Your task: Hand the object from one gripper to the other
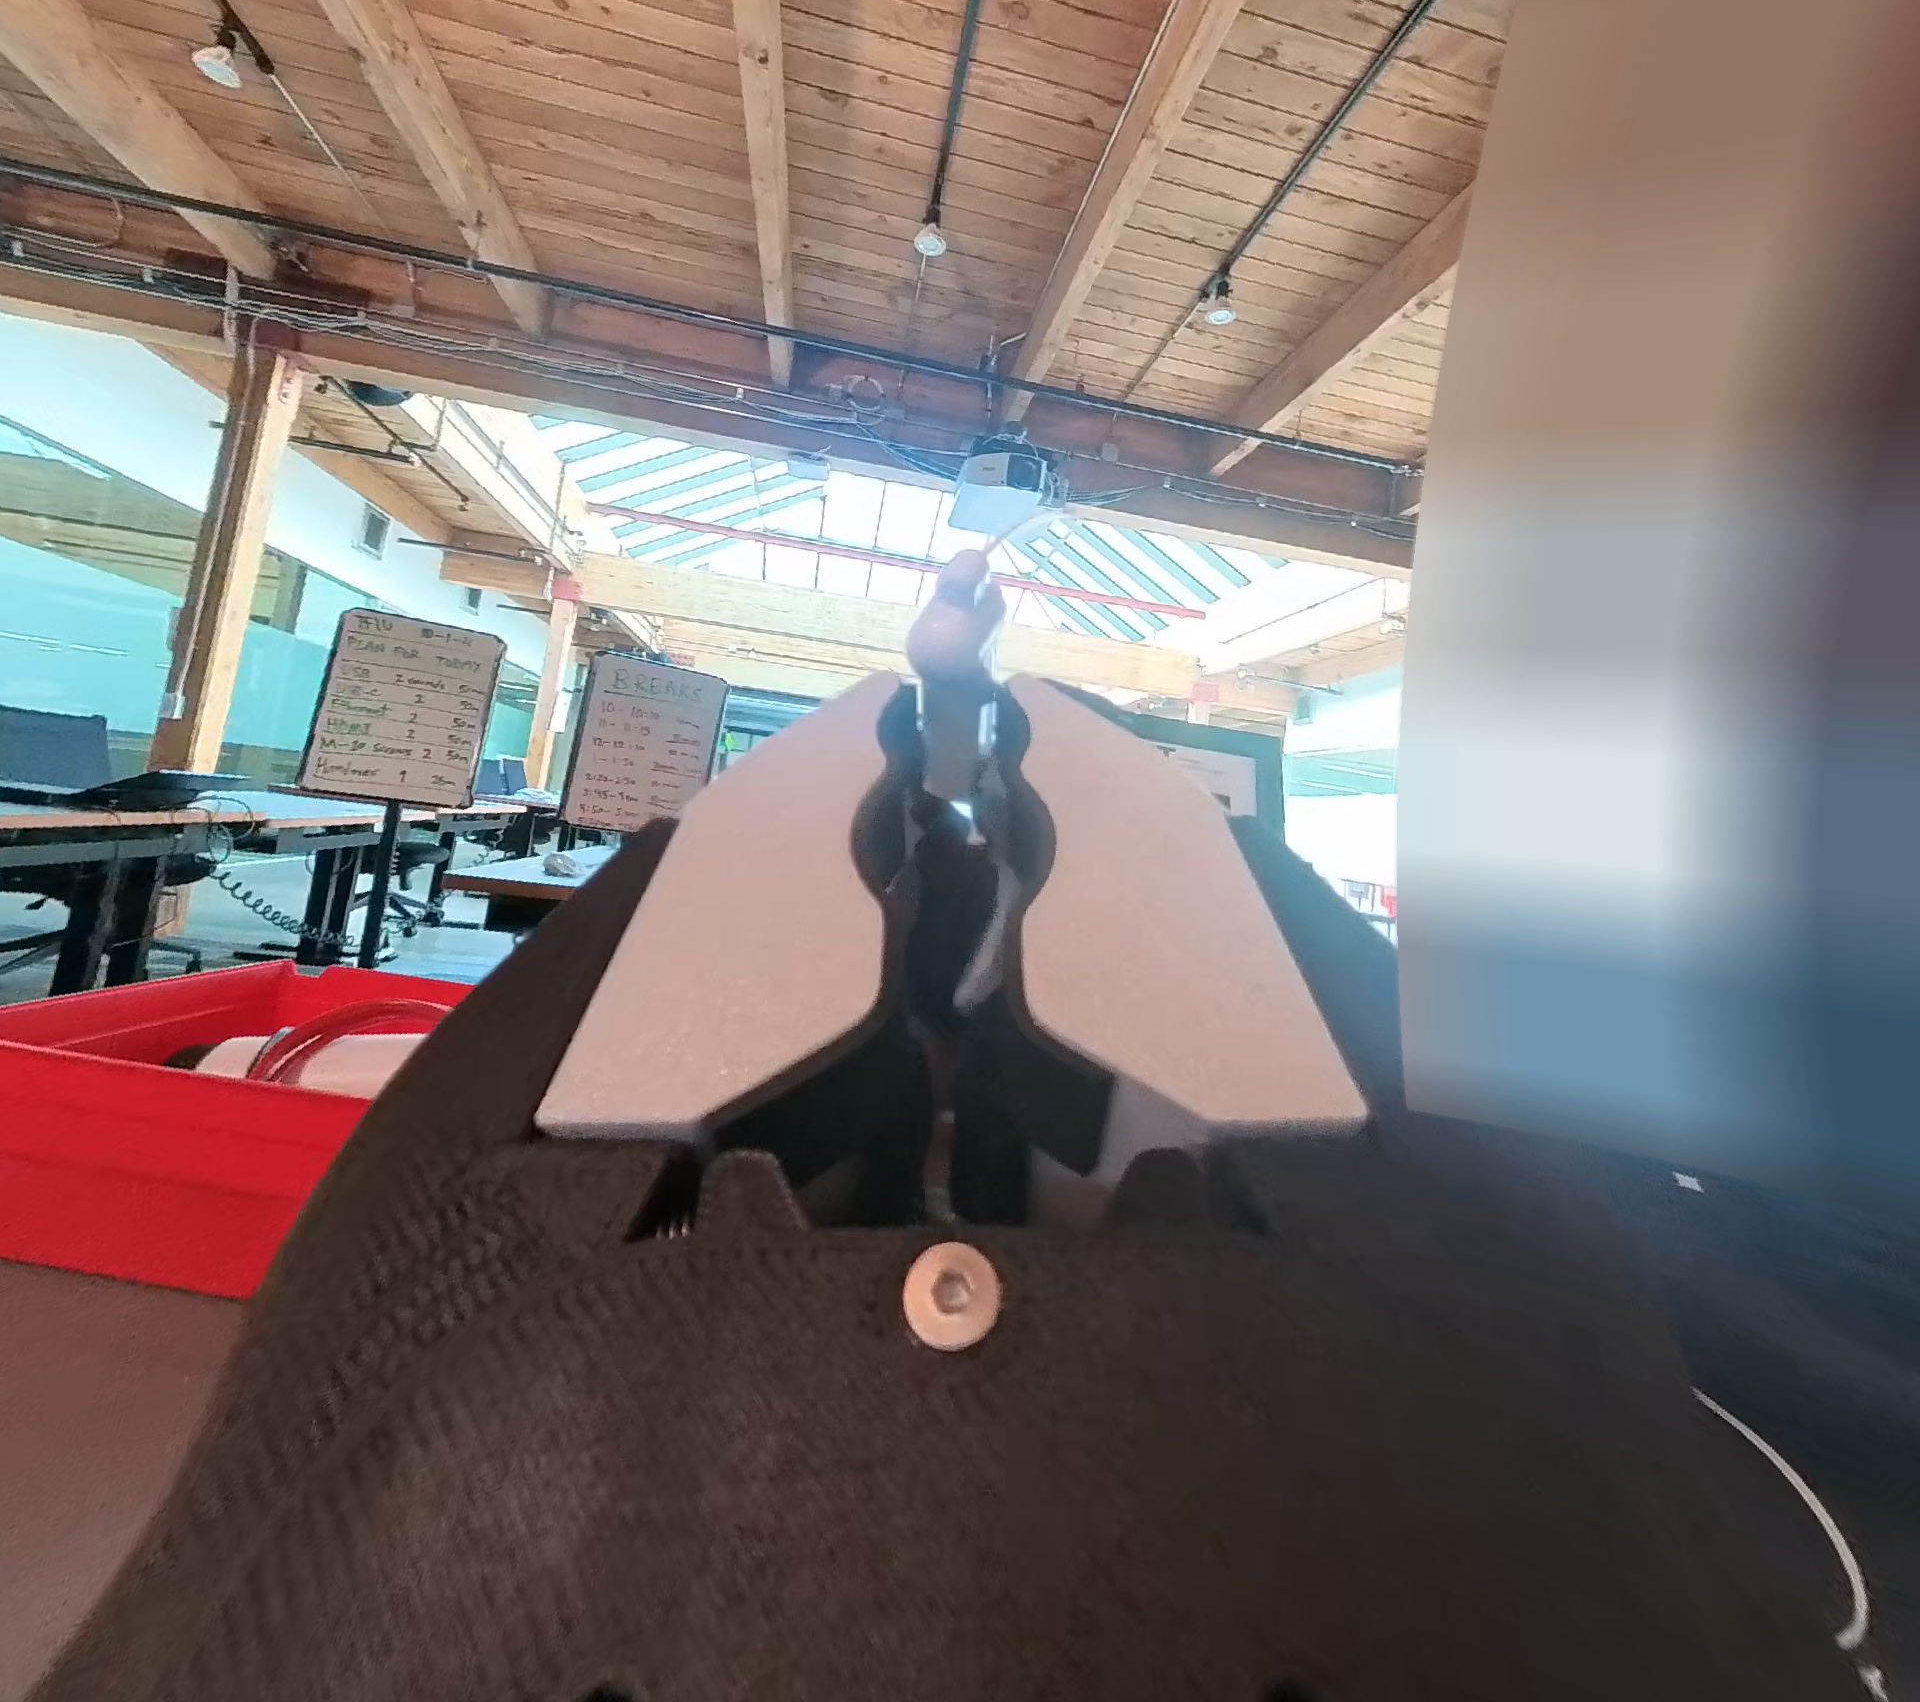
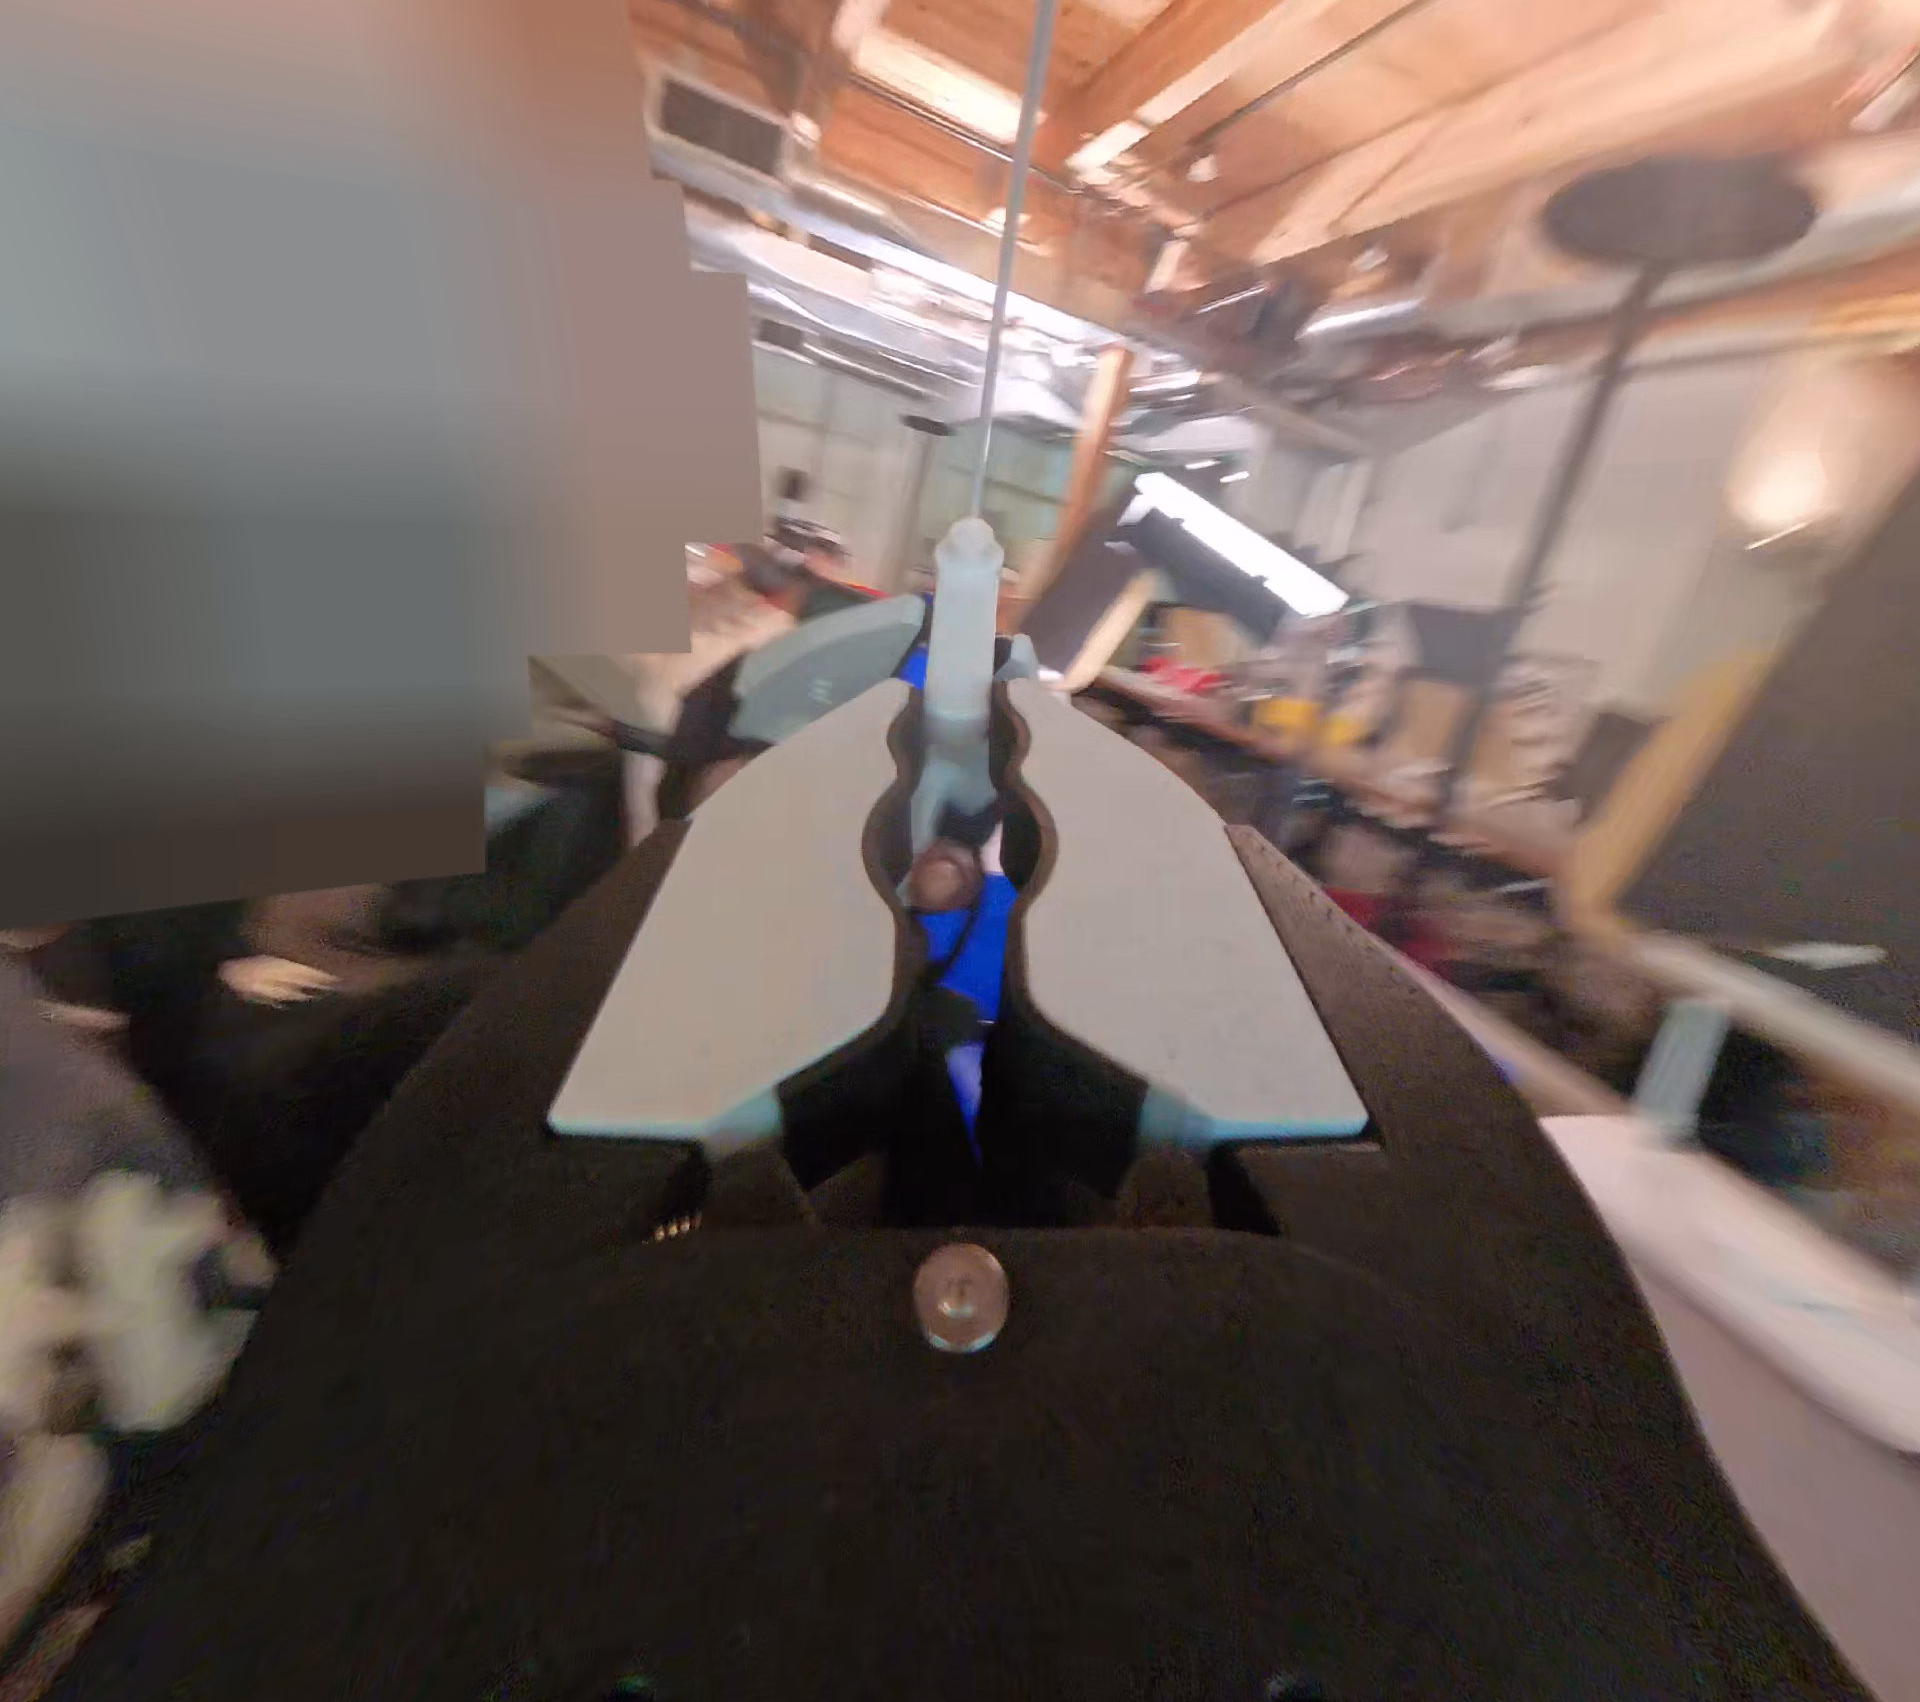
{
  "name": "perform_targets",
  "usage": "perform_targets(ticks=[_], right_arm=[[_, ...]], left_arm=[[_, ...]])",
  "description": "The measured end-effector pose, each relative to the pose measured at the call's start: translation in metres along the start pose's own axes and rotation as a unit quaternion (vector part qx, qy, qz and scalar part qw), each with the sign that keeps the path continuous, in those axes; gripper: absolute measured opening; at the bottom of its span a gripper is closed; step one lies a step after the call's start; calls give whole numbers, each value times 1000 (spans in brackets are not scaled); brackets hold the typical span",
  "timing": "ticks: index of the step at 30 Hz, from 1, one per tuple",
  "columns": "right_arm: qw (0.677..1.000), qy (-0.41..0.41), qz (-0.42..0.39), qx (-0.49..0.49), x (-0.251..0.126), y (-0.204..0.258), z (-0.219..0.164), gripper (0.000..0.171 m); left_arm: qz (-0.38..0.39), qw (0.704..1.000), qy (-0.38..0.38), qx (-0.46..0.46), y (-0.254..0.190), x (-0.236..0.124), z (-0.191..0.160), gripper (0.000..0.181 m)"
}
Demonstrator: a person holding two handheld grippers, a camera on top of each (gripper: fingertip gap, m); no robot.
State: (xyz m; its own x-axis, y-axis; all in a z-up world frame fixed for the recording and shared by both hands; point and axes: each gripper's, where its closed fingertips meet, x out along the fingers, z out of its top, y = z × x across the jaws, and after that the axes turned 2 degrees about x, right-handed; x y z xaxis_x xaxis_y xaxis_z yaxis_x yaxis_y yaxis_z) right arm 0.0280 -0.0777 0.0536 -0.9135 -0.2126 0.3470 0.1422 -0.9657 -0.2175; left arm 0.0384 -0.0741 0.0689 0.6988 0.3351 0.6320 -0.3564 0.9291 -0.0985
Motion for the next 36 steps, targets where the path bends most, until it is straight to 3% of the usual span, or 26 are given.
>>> perform_targets(ticks=[3,6,8,11,14,18,22,27,30,33,36], right_arm=[[970,32,-102,-220,-3,-10,2,12],[895,69,-173,-406,-4,-13,2,12],[872,83,-180,-448,-1,-10,-2,12],[872,76,-181,-447,2,-8,-4,12],[923,56,-147,-353,2,-4,-4,13],[994,17,-52,-90,2,0,-1,20],[991,-12,34,128,1,3,1,21],[985,-13,52,164,1,5,0,14],[996,-11,20,84,1,2,1,14],[994,0,-69,-87,-2,-8,5,14],[931,26,-174,-319,-6,-13,13,13]], left_arm=[[13,1000,-3,-14,7,-1,0,18],[16,1000,-1,-23,9,-1,-3,20],[13,1000,0,-21,8,0,-4,20],[4,1000,0,-15,4,0,-3,13],[-6,1000,-1,-12,2,0,-1,13],[-13,1000,-10,-9,0,-1,2,13],[-15,1000,-8,-6,-2,-1,1,13],[-16,1000,-3,-2,-3,0,0,14],[-3,1000,-5,-1,0,0,0,14],[9,1000,-8,-5,4,-1,1,17],[18,1000,-4,-8,9,-1,-2,21]])
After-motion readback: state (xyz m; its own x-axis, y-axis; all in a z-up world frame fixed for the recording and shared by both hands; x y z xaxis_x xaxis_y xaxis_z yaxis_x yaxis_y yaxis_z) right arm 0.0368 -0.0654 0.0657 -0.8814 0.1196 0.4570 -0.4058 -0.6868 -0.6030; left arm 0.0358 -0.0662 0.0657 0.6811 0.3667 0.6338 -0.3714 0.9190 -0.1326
